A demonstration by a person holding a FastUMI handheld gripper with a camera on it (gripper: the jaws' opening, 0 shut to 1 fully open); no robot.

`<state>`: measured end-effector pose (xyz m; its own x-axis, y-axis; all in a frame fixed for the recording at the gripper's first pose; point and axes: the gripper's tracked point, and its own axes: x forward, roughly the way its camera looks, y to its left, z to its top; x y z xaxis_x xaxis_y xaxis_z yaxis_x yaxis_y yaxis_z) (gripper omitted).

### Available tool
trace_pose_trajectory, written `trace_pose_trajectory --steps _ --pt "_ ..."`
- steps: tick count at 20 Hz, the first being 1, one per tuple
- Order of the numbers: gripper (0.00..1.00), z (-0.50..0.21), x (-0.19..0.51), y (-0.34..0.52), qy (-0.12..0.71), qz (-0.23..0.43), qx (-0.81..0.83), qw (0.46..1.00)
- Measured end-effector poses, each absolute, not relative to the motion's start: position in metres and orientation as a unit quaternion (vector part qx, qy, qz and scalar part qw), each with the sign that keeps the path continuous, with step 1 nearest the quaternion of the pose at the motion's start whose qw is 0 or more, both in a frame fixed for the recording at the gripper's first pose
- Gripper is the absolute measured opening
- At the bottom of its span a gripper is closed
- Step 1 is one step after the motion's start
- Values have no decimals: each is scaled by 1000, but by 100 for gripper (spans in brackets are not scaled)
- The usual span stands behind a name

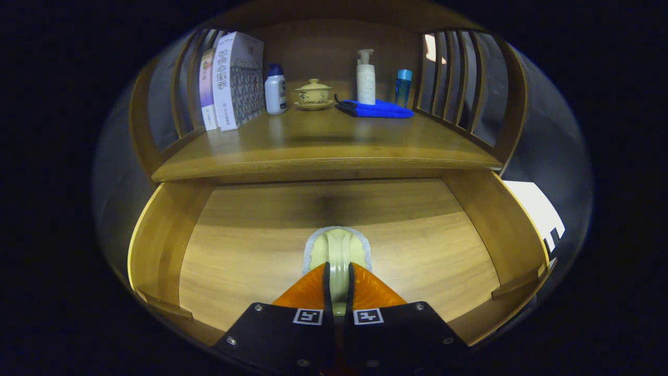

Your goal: Pull open the drawer, take out the items inside it, and place them on the countertop above the cabinet.

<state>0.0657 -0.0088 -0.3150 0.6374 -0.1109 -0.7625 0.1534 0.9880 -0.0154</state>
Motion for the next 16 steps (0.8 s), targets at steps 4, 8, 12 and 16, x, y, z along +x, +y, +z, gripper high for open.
trace_pose_trajectory --steps 4,8,12,16 --pt "7 -271 64 -9 369 -71 24 926" --pt "7 -226 84 -5 312 -67 22 947" --pt "7 -193 115 -5 272 -65 7 960" --pt "7 -178 154 -8 251 -64 3 966"
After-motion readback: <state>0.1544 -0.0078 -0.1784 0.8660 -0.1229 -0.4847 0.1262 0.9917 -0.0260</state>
